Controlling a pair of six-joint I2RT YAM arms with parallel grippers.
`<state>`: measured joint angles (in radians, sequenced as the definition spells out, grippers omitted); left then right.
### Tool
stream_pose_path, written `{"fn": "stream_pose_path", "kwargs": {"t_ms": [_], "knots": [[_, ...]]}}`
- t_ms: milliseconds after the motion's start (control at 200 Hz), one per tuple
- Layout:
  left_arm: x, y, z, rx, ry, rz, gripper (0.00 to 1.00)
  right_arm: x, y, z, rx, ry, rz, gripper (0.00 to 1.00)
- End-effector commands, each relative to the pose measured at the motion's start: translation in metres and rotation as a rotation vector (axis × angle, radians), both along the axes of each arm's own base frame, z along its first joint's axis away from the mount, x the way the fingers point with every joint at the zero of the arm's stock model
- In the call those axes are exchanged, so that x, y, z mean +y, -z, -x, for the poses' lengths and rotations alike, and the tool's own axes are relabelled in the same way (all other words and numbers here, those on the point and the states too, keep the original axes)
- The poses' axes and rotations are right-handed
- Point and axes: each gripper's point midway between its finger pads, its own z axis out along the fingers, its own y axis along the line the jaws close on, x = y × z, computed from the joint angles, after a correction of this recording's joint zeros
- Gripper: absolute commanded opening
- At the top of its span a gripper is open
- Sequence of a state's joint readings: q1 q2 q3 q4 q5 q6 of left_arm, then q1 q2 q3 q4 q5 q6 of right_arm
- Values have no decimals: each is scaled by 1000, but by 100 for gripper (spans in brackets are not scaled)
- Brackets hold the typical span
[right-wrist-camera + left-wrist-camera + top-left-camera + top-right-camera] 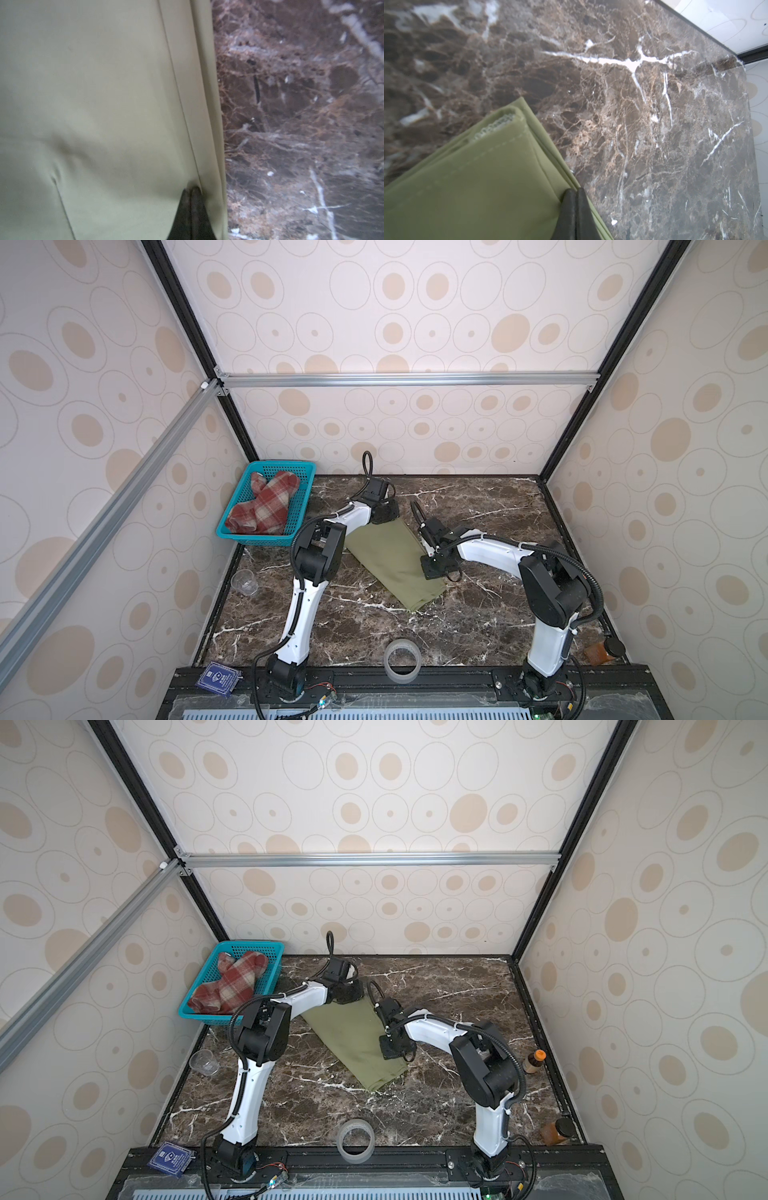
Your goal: Fold and stack the skirts
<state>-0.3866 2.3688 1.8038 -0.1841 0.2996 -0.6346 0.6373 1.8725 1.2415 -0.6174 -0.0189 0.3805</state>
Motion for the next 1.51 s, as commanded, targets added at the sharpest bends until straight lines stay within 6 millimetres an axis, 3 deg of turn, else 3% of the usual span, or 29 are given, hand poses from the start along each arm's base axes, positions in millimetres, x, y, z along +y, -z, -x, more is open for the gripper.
{"fn": "stream_pose_path", "kwargs": {"t_ms": [0, 370, 515, 665, 820, 1130, 1500], "knots": [[2, -17, -15, -68, 5, 14, 0, -5, 3, -8, 0, 23, 14, 0], [52, -44, -5, -112, -67, 19, 0, -19, 12, -31, -19, 15, 64, 0], [77, -52, 6, -122, -109, 16, 0, -20, 10, -46, -48, 7, 80, 0], [100, -75, 10, -165, -152, 46, 0, -17, 6, -56, -68, -13, 77, 0], [108, -85, 12, -168, -139, 27, 0, -19, -3, -57, -85, -17, 83, 0], [104, -60, 29, -115, -100, 15, 0, -21, -33, -27, -66, 49, -12, 0], [107, -24, 57, -34, -92, -9, 0, -19, -30, 6, -16, 74, -45, 0]]}}
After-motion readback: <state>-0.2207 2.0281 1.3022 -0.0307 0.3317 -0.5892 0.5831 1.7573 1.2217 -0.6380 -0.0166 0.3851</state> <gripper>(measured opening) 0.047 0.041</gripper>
